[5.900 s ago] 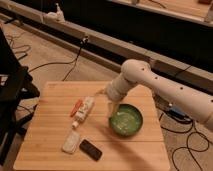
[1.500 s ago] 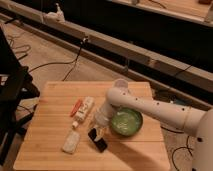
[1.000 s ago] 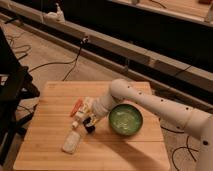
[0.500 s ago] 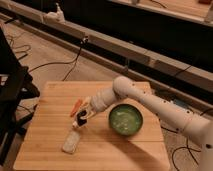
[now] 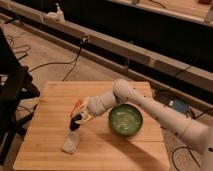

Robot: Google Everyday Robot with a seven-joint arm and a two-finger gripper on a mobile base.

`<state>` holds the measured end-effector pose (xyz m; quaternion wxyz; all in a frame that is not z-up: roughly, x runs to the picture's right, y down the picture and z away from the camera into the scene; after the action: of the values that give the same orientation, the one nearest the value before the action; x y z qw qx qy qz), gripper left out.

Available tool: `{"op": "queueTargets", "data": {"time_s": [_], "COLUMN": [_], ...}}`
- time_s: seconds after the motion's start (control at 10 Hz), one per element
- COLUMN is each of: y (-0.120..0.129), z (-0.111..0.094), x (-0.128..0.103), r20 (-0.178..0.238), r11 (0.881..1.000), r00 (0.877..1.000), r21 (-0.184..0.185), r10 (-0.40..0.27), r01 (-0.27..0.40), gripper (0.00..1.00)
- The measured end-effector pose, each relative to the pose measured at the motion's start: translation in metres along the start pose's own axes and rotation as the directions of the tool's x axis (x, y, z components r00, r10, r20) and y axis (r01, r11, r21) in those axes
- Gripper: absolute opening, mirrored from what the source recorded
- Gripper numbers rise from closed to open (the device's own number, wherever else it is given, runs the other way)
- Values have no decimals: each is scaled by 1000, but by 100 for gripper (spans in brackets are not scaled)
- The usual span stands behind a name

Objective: Place the eraser on the white sponge

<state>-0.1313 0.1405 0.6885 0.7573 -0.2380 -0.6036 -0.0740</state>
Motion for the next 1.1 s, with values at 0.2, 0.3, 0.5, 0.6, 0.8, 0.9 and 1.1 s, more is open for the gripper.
{"op": "queueTargets", "data": {"time_s": [0.2, 0.3, 0.5, 0.6, 0.8, 0.9, 1.1], "y": [12, 22, 36, 42, 47, 48, 52], "z": [14, 24, 40, 48, 55, 60, 67], "x": [-12, -17, -23, -23, -16, -7, 14], "r20": [51, 87, 139, 164, 189, 198, 197], "r11": [999, 997, 992, 989, 985, 983, 979], "r00": [999, 996, 990, 985, 979, 975, 970], "r21": [-40, -71, -126, -149, -163, -168, -174], "r10": [-2, 8, 32, 48, 79, 102, 144], "r01": [4, -2, -14, -23, -48, -69, -110], "gripper": [0, 0, 0, 0, 11, 23, 44]}}
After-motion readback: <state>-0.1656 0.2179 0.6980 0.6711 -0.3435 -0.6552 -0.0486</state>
